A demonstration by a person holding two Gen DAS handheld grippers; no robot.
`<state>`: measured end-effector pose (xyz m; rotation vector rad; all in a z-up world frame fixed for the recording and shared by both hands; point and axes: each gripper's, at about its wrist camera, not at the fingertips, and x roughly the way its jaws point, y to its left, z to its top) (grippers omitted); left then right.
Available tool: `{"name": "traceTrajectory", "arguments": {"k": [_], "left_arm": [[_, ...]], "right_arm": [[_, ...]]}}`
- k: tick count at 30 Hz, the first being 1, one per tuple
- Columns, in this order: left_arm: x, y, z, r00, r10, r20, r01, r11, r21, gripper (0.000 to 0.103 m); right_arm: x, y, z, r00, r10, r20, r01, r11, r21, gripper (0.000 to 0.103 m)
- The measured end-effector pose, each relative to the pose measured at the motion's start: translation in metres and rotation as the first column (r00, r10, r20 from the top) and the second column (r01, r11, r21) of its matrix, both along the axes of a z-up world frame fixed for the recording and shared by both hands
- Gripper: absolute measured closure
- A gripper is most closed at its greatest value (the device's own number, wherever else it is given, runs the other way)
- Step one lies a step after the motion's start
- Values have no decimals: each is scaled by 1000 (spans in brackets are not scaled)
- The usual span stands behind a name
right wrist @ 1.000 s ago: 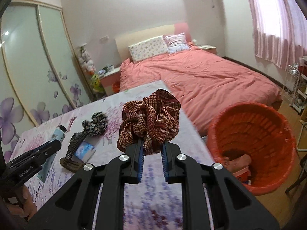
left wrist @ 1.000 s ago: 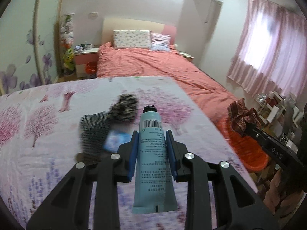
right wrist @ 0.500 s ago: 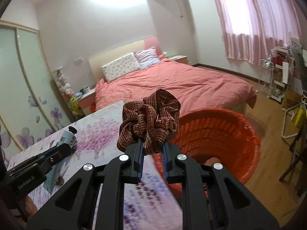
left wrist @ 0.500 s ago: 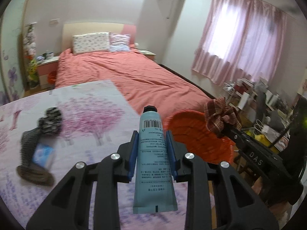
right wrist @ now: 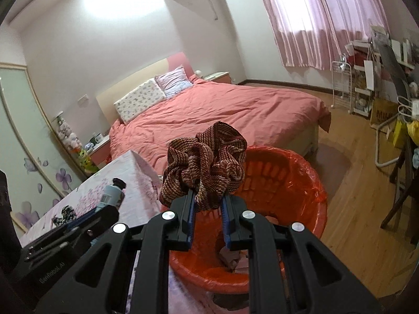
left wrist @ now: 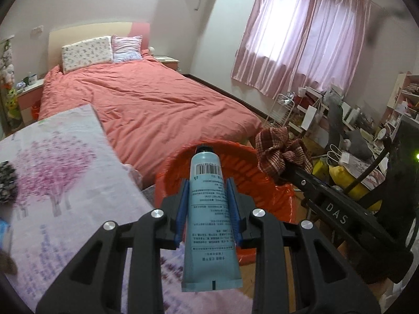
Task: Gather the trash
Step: 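Carry the tube and scrunchie to the orange basket and open both tools, then return to the bed and grasp the black mesh pad with the left tool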
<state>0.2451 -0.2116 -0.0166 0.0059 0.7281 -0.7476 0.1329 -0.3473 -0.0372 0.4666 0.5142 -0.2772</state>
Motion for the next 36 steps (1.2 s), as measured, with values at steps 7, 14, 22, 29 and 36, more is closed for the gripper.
{"name": "traceTrajectory", "arguments": {"k": [7, 14, 22, 29, 36], "left_arm": [[24, -23, -21, 999, 28, -35, -27, 999, 35, 56], [31, 1, -33, 994, 112, -14, -110, 988, 107, 43], [29, 53, -36, 977, 210, 27, -211, 962, 172, 33], [25, 113, -30, 951, 305, 56, -310, 931, 193, 26], [29, 188, -22, 895, 436, 97, -446, 869, 215, 25]], "right_arm": [[11, -18, -16, 999, -10, -42, 11, 1000, 28, 61], [6, -11, -21, 997, -20, -78, 21, 1000, 15, 46], [10, 4, -14, 995, 15, -103, -17, 1000, -18, 43], [16, 35, -9, 990, 73, -120, -80, 995, -60, 39], [24, 76, -8, 976, 161, -147, -175, 981, -87, 39]]}}
